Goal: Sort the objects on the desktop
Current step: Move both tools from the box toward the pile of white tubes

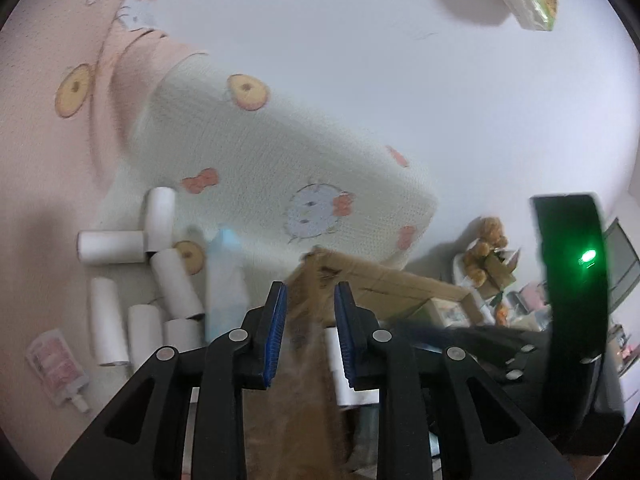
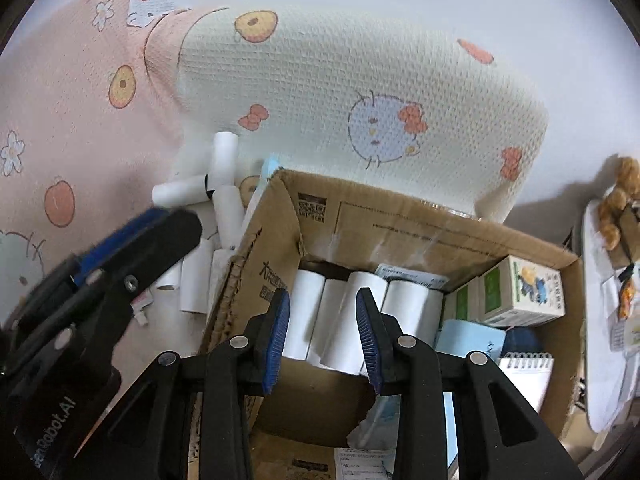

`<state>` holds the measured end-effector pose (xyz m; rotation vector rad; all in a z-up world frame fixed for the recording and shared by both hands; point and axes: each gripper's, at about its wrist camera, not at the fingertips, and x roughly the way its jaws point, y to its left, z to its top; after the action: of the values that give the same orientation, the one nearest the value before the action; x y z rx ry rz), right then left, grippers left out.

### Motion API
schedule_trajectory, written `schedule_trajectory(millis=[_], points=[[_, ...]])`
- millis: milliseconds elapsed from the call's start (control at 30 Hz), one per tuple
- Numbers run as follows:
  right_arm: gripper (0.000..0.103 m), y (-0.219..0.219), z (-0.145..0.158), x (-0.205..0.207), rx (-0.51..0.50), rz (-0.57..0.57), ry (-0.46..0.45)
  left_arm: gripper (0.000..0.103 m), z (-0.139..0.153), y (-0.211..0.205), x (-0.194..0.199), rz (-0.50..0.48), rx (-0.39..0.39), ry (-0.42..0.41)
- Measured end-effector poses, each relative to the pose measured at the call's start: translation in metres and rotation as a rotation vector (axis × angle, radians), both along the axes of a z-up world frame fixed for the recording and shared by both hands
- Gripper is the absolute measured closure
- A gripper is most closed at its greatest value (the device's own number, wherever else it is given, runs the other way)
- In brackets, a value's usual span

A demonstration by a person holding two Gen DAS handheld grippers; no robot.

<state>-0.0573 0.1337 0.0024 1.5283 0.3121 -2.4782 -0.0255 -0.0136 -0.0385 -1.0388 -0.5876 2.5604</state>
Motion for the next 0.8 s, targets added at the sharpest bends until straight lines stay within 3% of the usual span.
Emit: schedule_trajectory(millis=[133, 267, 367, 500, 633, 700, 800], points=[[0.073, -0.013, 0.006, 0.003, 0.052, -0.010, 0.095, 0.077, 0.008, -0.033, 0.008, 0.140, -0.119, 0.076], [0.072, -0.032, 0.010, 0.006, 0.042, 0.019, 0.128, 0.072, 0.001, -0.078, 0.020, 0.254, -0.056, 0.098], [0.072, -0.050, 0.010, 0.013, 0.015, 0.089, 0.104, 0.072, -0.014, -0.093, 0.017, 0.285, -0.046, 0.074], [0.072, -0.070, 0.005, 0.016, -0.100, 0.203, 0.014, 0.072, -0.032, -0.100, 0.004, 0.283, -0.054, 0.001], [0.072, -0.094, -0.001, 0.017, -0.090, 0.253, -0.035, 0.071, -0.039, -0.106, -0.007, 0.277, -0.077, -0.033], [0.072, -0.106, -0.001, 0.013, -0.076, 0.275, -0.042, 0.070, -0.042, -0.115, -0.007, 0.272, -0.055, -0.046], [0.072, -0.123, 0.005, 0.001, -0.138, 0.362, -0.090, 0.070, -0.046, -0.134, -0.016, 0.275, 0.002, -0.089]])
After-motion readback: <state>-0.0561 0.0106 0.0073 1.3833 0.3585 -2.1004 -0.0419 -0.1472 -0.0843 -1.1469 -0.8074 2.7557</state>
